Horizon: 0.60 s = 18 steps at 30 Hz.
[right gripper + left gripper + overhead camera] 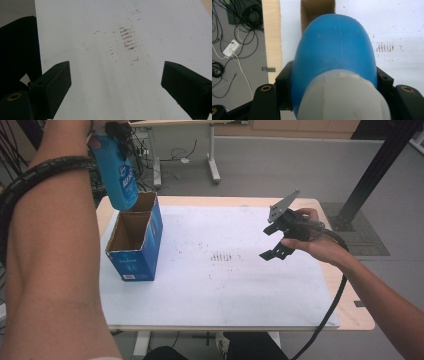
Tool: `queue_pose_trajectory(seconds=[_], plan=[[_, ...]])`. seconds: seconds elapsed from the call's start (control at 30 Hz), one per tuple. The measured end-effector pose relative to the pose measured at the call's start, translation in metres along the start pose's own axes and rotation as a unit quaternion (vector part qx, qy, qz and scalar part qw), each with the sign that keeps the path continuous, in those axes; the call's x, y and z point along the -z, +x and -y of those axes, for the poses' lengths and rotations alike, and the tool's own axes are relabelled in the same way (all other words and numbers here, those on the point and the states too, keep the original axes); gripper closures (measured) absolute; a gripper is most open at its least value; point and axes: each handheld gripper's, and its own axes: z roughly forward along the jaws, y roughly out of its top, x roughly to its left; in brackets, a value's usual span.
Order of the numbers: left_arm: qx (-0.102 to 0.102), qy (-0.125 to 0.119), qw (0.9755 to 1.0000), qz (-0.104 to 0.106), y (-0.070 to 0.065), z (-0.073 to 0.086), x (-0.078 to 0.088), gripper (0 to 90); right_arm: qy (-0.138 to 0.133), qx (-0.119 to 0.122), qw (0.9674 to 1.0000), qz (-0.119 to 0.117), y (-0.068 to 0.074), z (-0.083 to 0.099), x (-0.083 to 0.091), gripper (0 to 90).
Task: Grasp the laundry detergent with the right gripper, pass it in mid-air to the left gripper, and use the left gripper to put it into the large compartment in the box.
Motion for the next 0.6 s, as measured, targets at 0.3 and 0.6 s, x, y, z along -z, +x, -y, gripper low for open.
queue_pose_trajectory(seconds=[0.3, 0.6], plan=[[0.033, -0.006, 0.9994, 0.001, 0.013, 0.003, -0.005, 37.2, 0.004, 0.002, 1.0, 0.004, 0.0, 0.0, 0.005, 9.3], [0.048, -0.009, 0.9988, 0.003, 0.021, 0.007, -0.012, 37.2, 0.006, 0.003, 1.0, 0.005, 0.001, 0.0, 0.007, 9.8]])
